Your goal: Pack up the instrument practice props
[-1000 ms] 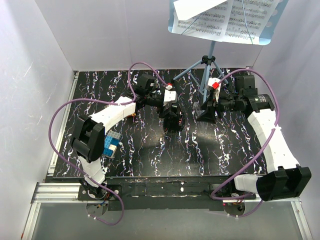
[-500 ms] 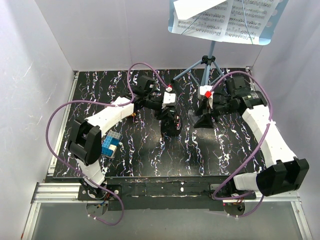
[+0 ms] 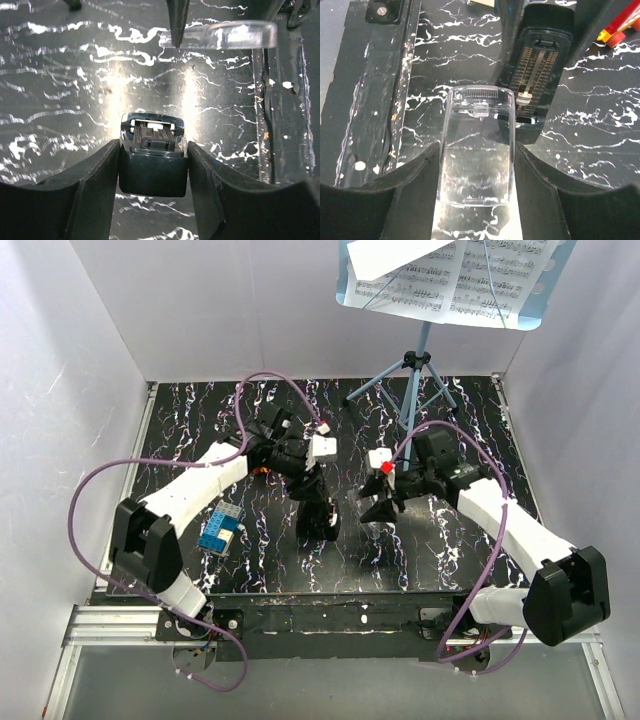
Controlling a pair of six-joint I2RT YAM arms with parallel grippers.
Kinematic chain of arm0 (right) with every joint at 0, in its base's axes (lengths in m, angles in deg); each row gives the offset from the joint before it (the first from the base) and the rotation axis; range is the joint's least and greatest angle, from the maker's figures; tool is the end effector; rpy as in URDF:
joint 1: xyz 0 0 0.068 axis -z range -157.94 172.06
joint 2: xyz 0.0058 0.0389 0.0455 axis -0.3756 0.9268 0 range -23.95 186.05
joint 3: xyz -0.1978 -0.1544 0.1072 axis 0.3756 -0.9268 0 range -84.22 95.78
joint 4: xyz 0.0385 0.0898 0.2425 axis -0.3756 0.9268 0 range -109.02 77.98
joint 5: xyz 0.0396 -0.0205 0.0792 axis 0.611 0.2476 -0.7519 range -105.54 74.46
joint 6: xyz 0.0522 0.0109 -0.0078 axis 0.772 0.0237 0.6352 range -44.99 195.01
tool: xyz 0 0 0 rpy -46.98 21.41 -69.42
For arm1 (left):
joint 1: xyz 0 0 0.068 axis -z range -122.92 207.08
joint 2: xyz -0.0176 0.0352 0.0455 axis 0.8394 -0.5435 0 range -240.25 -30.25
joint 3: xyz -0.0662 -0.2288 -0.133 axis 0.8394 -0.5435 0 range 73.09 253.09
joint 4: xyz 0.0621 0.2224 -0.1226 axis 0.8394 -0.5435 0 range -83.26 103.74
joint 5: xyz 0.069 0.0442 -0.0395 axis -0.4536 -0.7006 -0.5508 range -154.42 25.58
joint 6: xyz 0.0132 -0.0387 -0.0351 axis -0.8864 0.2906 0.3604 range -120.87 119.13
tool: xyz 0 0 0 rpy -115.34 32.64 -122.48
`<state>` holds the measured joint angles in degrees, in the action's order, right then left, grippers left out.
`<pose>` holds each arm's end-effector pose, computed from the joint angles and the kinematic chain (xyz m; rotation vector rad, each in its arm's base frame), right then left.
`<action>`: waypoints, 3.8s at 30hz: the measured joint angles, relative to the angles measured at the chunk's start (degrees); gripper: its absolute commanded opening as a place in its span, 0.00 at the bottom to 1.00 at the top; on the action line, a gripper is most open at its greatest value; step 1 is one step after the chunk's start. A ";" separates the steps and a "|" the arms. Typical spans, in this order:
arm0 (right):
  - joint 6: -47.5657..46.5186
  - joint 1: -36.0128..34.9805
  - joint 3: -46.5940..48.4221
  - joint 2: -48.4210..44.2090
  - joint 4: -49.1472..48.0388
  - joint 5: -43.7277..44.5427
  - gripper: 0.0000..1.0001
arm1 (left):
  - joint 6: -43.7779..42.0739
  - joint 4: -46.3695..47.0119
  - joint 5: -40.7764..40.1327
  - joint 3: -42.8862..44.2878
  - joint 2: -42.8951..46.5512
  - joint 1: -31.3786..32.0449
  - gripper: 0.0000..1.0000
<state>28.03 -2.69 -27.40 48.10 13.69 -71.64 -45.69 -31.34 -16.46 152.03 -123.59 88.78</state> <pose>0.2180 0.1330 0.2885 -1.5702 1.4418 0.9372 0.2731 -0.1998 0.2899 1.6857 1.6750 -0.9689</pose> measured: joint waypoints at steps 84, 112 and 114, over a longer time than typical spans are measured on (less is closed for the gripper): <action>45.27 -12.17 -22.43 18.75 -93.33 0.87 0.01 | 11.85 -9.88 -18.29 -5.33 15.56 4.17 0.85; 46.16 -12.83 -24.81 20.06 -101.02 2.60 0.01 | 8.68 -11.50 -19.41 -6.47 15.56 4.44 0.80; 45.22 -12.85 -24.94 20.06 -101.29 2.62 0.01 | 7.87 -11.78 -19.45 -6.47 15.56 4.42 0.77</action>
<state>73.25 -15.54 -52.34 68.16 -87.59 -69.02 -37.82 -43.12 -35.91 145.56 -108.03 93.20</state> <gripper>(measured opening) 0.604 0.812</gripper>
